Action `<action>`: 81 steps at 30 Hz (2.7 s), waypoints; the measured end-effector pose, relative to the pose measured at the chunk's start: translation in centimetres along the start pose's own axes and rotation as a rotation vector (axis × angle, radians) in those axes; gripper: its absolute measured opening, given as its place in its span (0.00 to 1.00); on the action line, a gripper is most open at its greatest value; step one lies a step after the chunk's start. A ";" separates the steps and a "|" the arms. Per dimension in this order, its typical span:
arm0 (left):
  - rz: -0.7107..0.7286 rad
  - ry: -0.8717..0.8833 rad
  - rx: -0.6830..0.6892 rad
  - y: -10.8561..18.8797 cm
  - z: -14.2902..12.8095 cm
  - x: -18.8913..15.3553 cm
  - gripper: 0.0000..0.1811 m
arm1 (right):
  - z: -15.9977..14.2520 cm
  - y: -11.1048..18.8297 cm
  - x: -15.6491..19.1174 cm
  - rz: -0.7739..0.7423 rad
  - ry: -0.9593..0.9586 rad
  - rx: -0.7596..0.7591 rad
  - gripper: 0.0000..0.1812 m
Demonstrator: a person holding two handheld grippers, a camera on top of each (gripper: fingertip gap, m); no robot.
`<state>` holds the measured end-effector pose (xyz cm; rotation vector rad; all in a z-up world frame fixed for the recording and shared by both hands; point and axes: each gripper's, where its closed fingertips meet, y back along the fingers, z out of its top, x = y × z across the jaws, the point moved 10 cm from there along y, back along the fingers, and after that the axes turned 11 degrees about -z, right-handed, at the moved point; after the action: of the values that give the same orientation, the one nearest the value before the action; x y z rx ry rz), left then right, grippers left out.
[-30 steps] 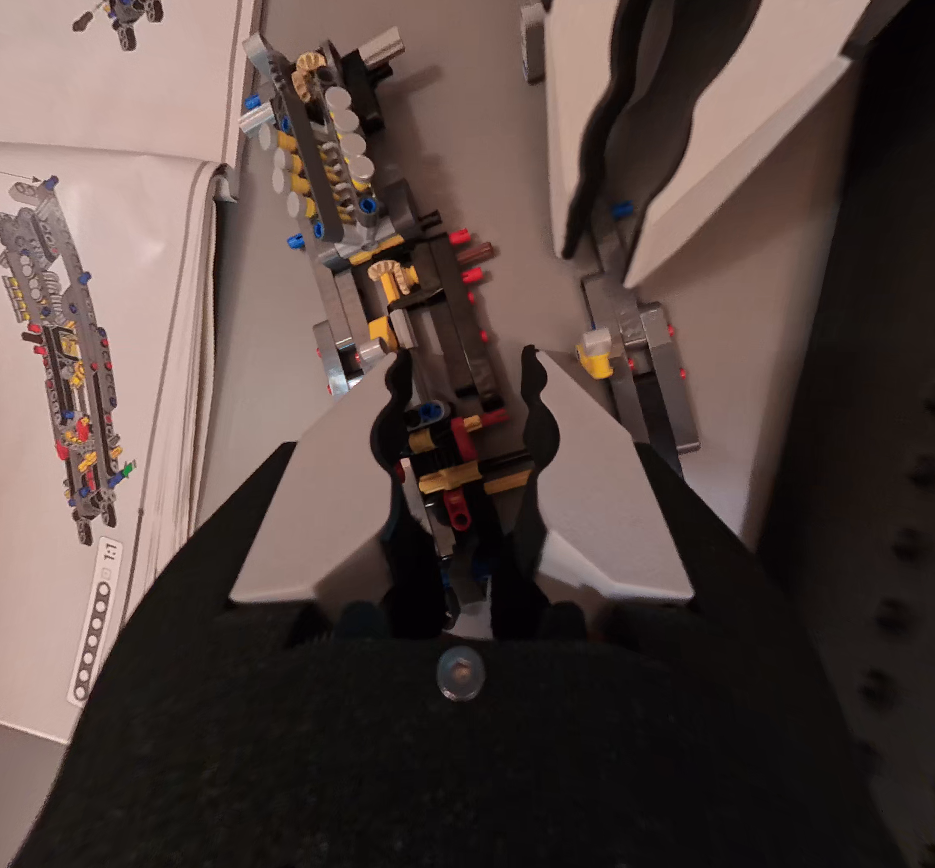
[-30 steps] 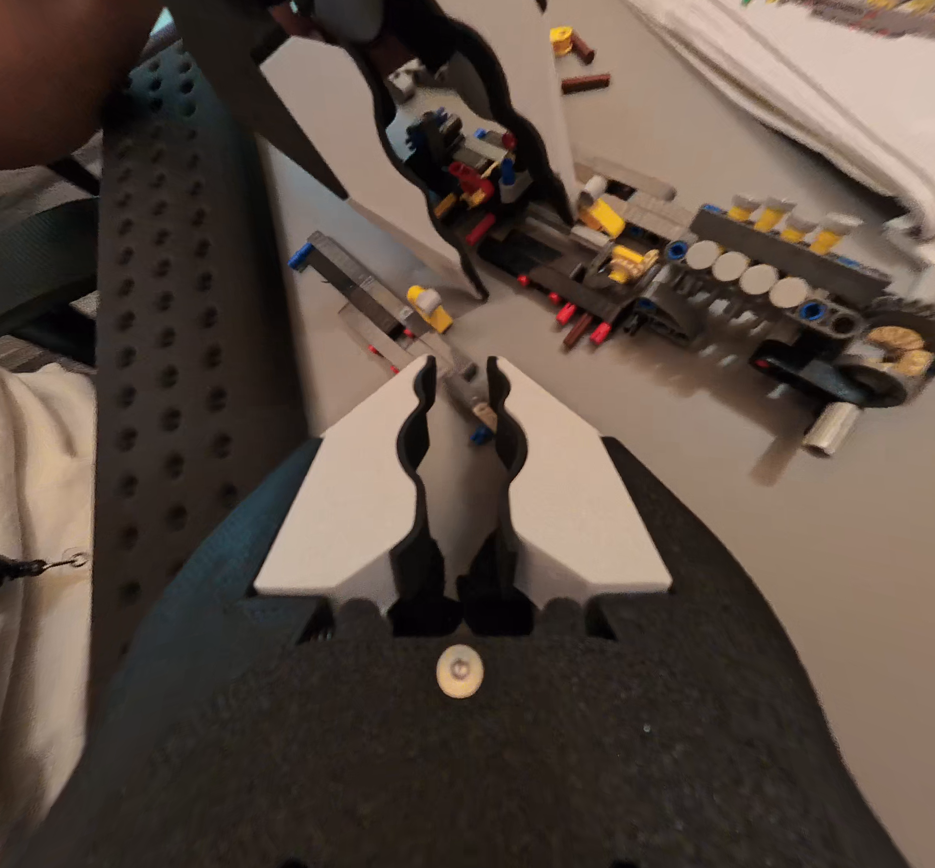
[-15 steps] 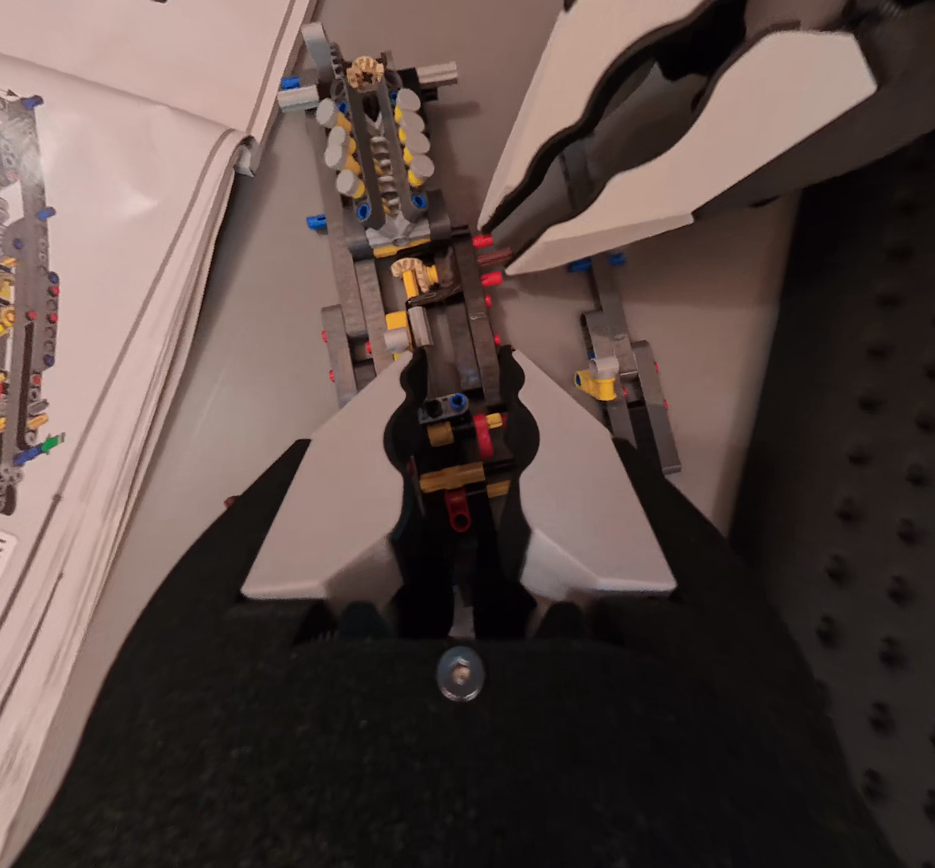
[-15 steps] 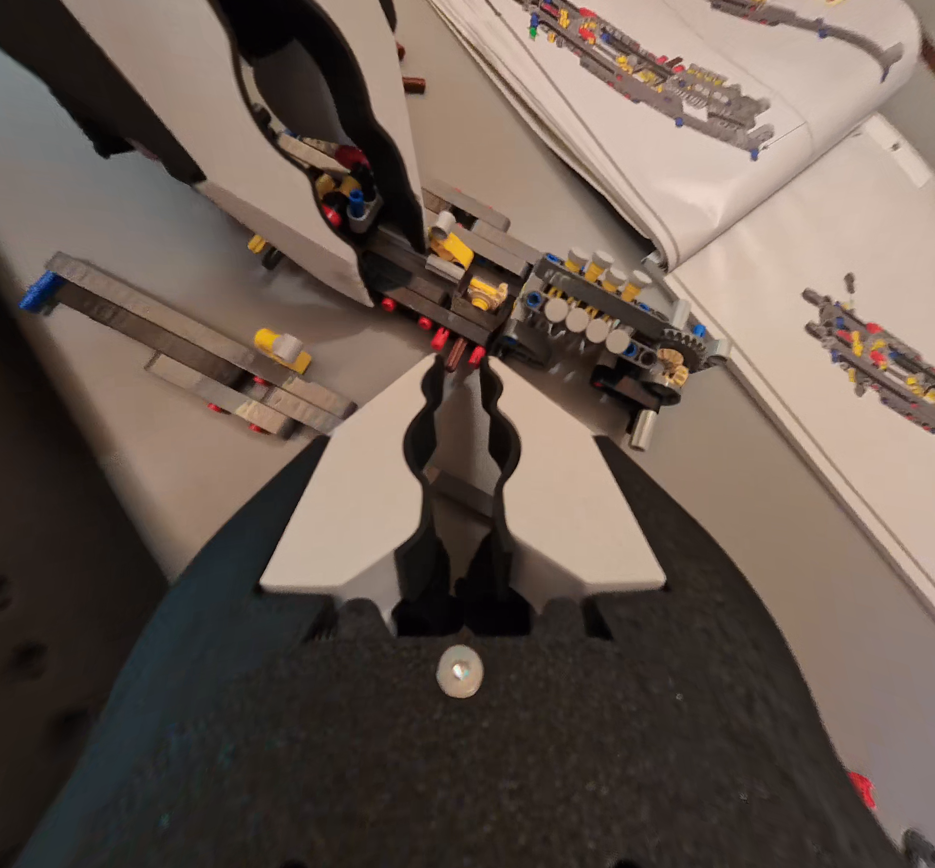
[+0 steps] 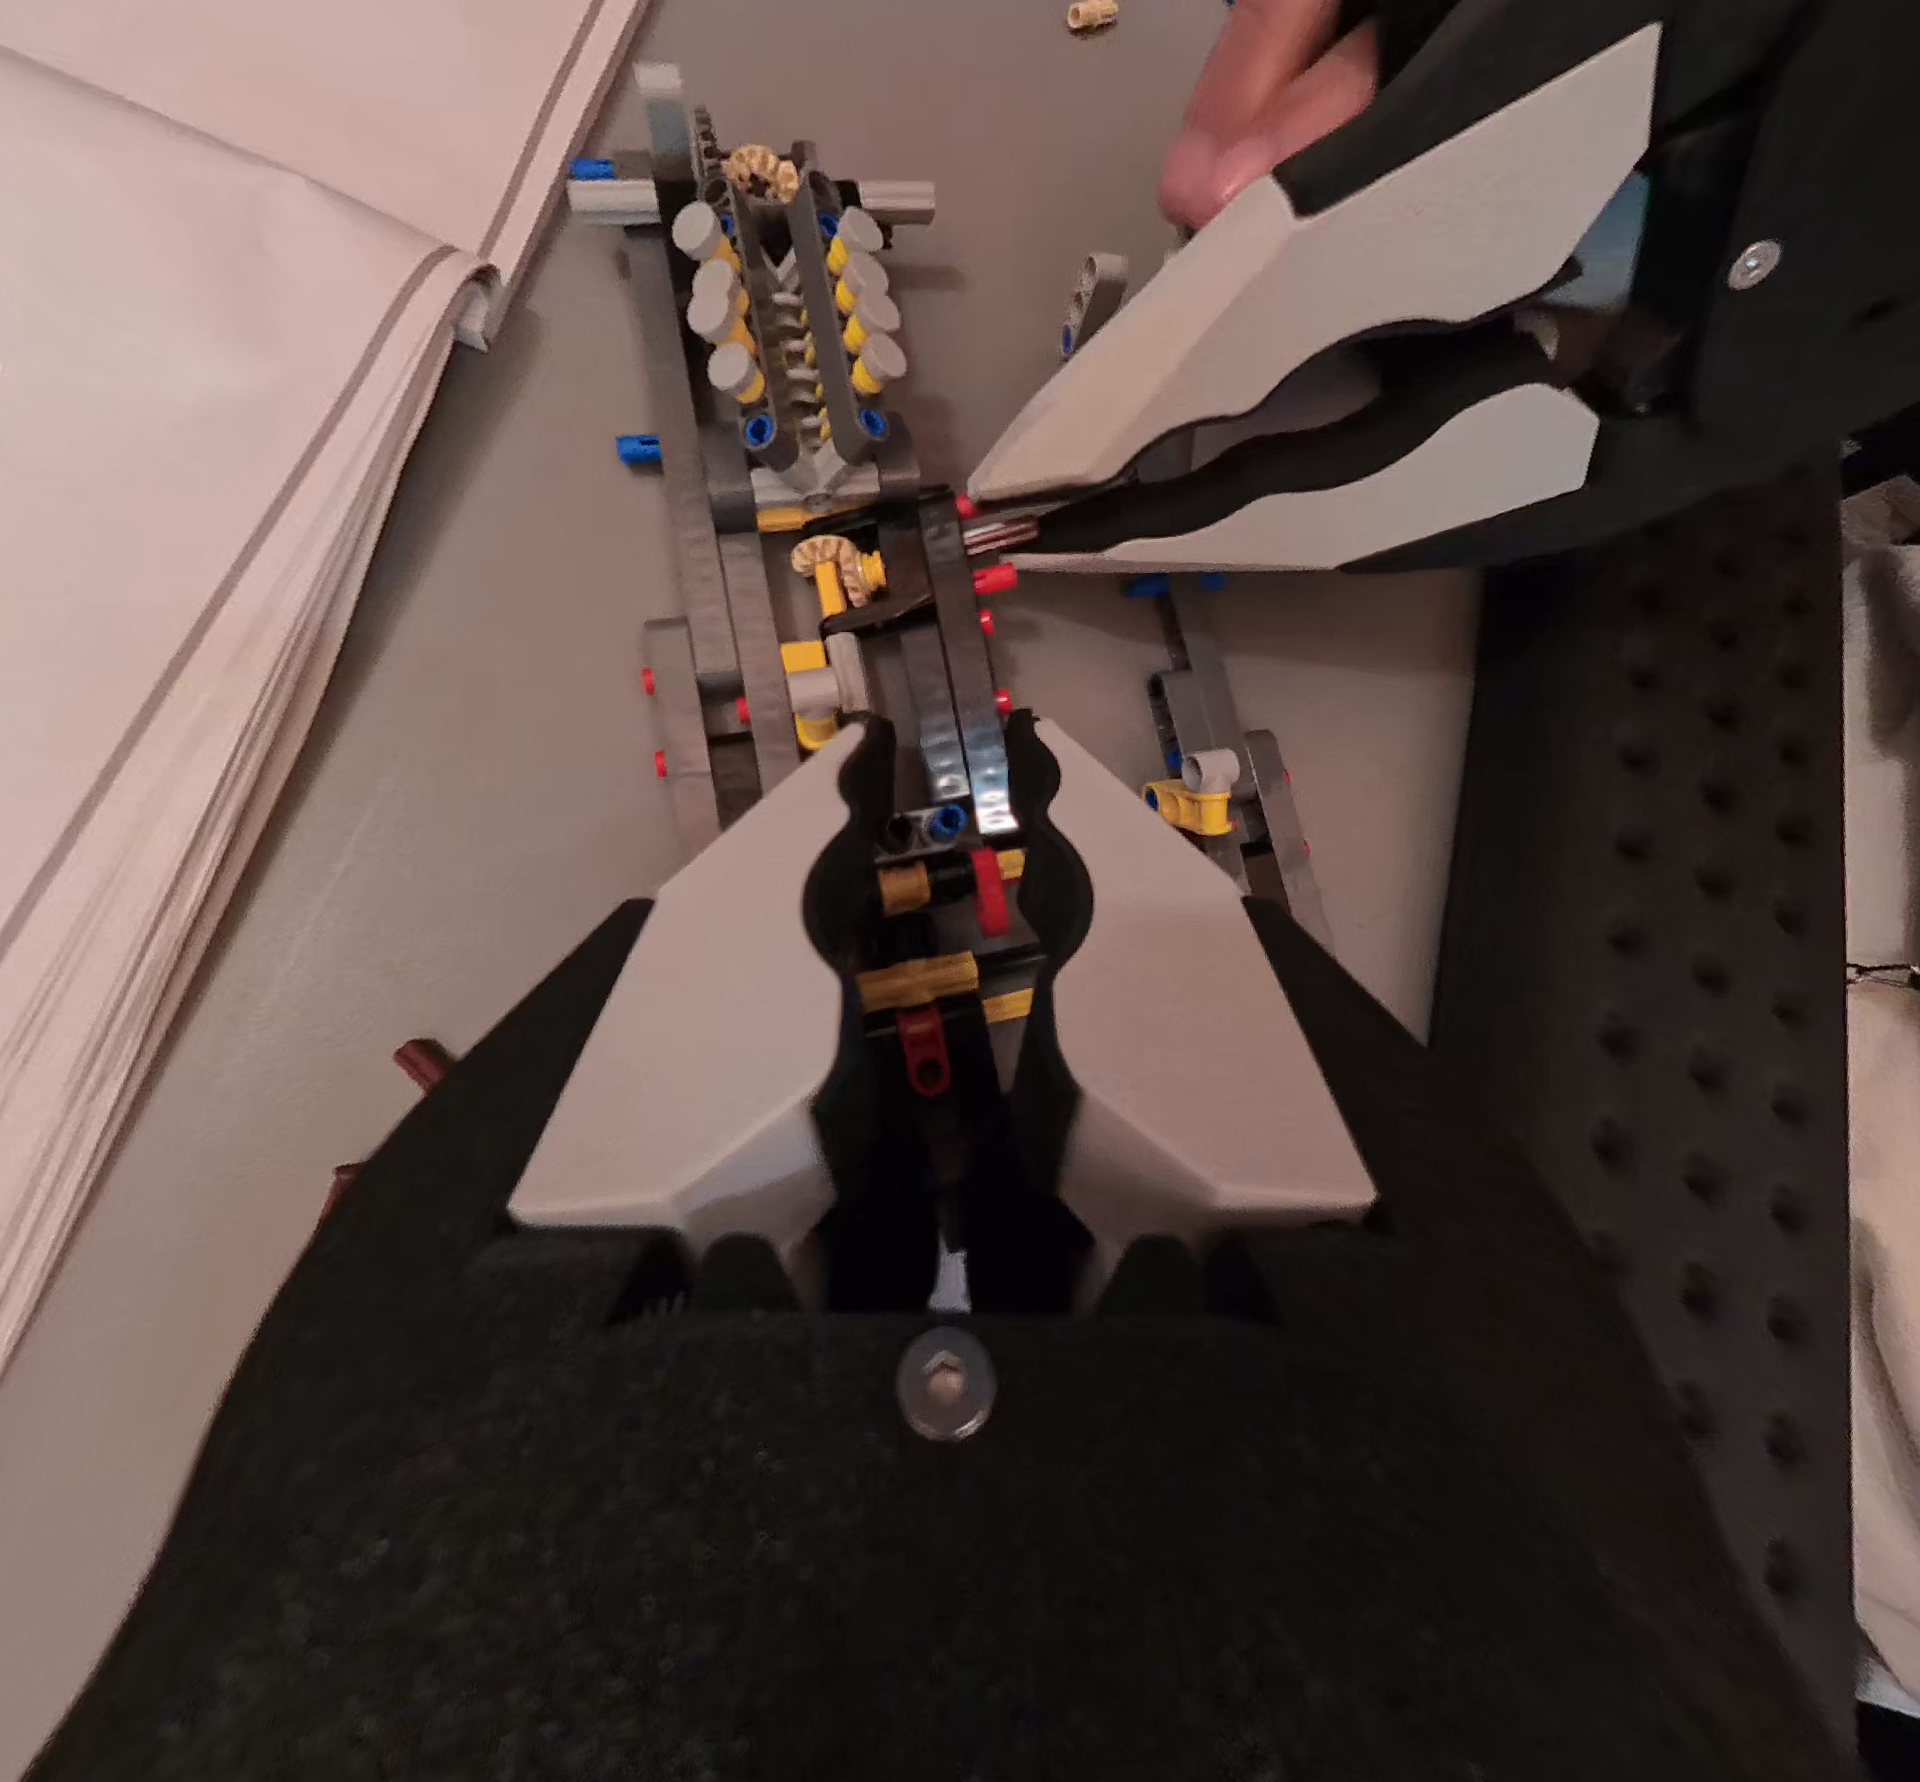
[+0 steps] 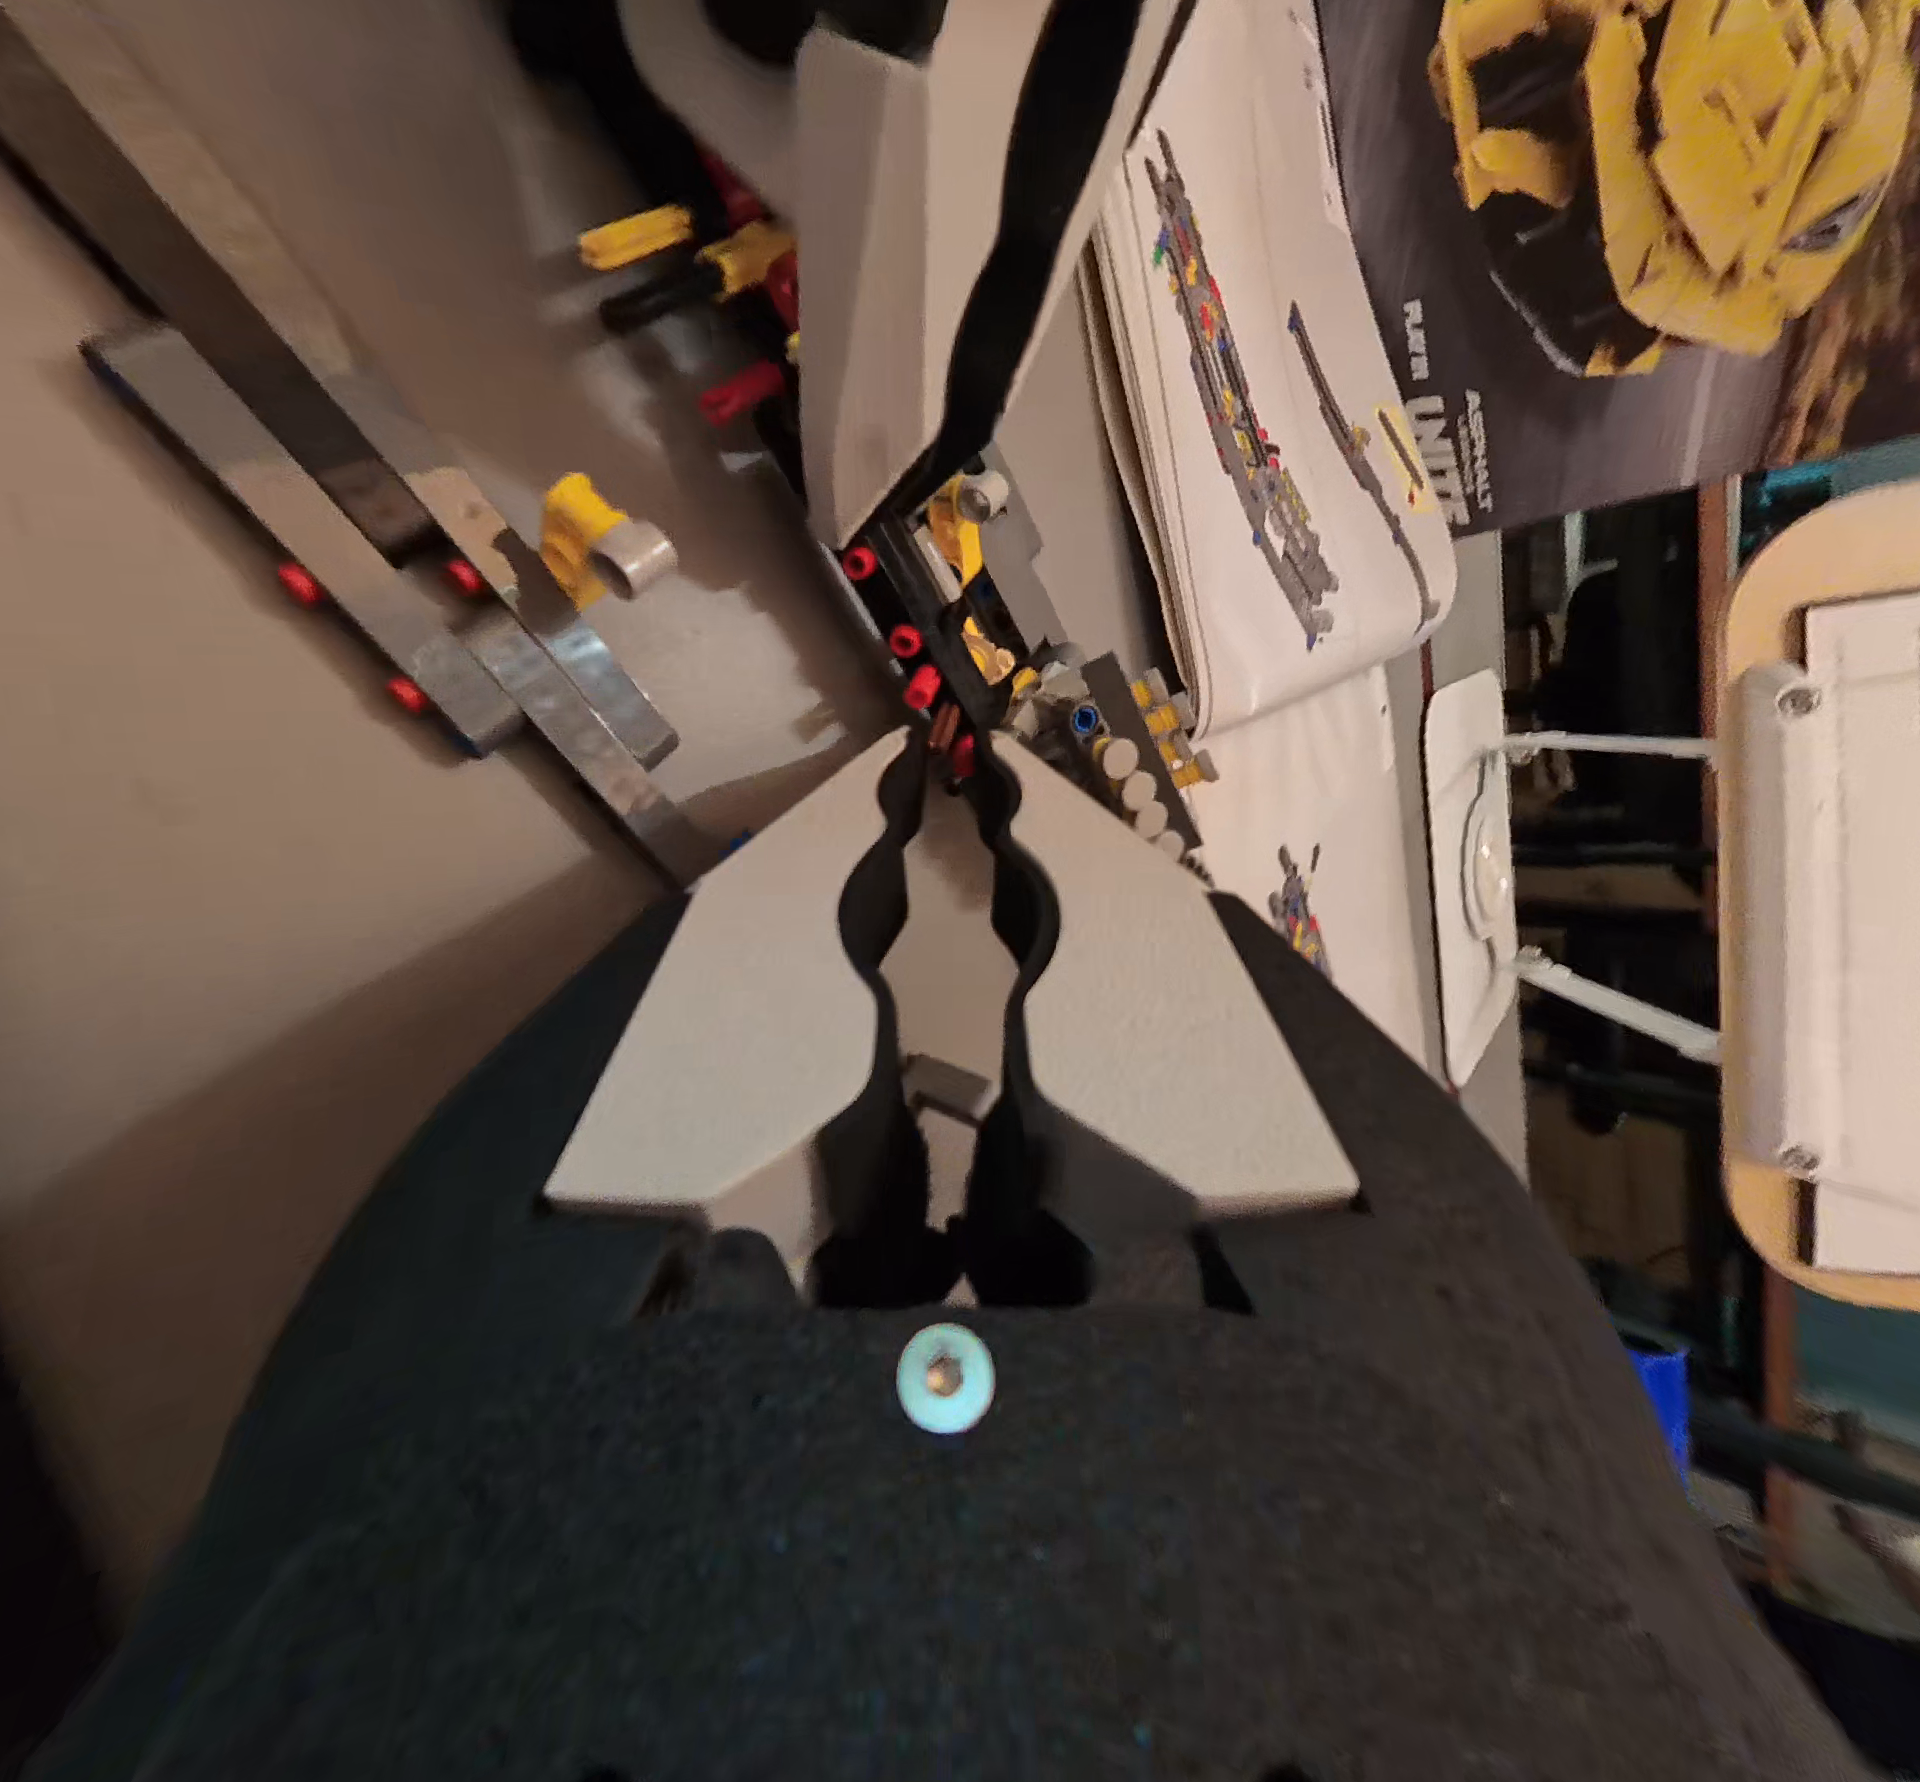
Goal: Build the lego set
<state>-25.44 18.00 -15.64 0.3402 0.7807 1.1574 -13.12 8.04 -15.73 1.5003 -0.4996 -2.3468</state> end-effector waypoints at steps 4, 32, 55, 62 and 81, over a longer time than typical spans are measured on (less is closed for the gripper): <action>0.021 -0.053 0.026 0.2 -0.2 -0.4 0.18 | 0.3 -0.1 -1.6 0.111 0.069 -0.030 0.03; 0.103 -0.199 0.040 1.8 -1.5 -0.9 0.22 | 1.0 -2.6 -5.8 0.627 -0.009 0.000 0.04; 0.085 -0.173 0.009 2.4 -2.0 -0.2 0.21 | 0.1 -1.1 -2.2 0.184 0.125 -0.169 0.01; 0.088 -0.174 0.009 2.4 -2.0 -0.2 0.21 | 0.0 -1.1 -2.3 0.187 0.118 -0.176 0.01; 0.094 -0.192 0.009 2.3 -2.1 -0.3 0.21 | -0.1 -1.5 -3.6 0.276 -0.073 -0.170 0.01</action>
<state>-28.58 18.32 -15.53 0.4925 0.6069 1.1892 -11.66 10.94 -13.53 1.1914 -0.4774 -2.1739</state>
